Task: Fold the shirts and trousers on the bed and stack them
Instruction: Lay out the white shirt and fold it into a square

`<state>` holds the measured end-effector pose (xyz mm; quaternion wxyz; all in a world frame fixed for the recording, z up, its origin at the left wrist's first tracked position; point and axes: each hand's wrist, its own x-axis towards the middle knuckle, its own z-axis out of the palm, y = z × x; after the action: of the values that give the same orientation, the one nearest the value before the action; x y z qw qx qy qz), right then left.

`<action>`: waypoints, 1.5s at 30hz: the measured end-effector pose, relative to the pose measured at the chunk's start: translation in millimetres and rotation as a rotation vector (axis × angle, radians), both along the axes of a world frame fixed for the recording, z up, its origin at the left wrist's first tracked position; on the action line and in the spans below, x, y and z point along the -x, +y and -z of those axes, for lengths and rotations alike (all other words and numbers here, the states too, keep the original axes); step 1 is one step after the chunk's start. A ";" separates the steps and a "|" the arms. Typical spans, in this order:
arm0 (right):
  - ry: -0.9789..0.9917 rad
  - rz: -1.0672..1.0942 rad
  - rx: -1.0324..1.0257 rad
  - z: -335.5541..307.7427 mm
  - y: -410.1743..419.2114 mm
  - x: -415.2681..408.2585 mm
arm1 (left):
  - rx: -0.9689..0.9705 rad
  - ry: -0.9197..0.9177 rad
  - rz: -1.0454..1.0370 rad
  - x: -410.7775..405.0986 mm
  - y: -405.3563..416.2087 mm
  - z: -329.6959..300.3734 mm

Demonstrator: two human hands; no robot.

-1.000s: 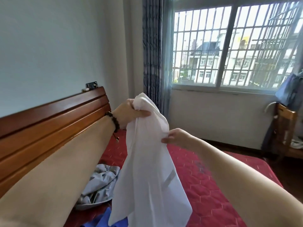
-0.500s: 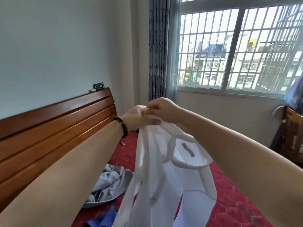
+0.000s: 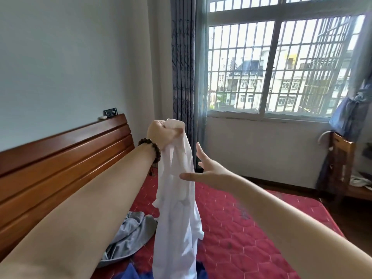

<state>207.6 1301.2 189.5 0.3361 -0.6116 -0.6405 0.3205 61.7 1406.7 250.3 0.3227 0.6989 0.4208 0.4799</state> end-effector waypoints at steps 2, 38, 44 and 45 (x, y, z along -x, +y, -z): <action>-0.050 0.169 -0.140 10.9 4.0 17.3 | 0.013 -0.032 -0.032 -1.7 -1.4 -1.1; 0.149 0.148 -0.332 -63.0 22.2 -44.7 | 0.169 -0.087 0.482 37.3 17.8 11.6; -0.365 0.055 -0.539 -145.0 27.2 -36.2 | 0.180 -0.079 0.540 40.9 9.2 34.2; -0.399 0.046 -0.569 -153.1 27.8 -35.6 | 0.167 -0.035 0.541 40.6 8.4 38.4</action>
<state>243.3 1329.0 342.6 0.3685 -0.5583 -0.7433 -0.0047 21.1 1415.1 211.9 0.5027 0.7485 0.2512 0.3519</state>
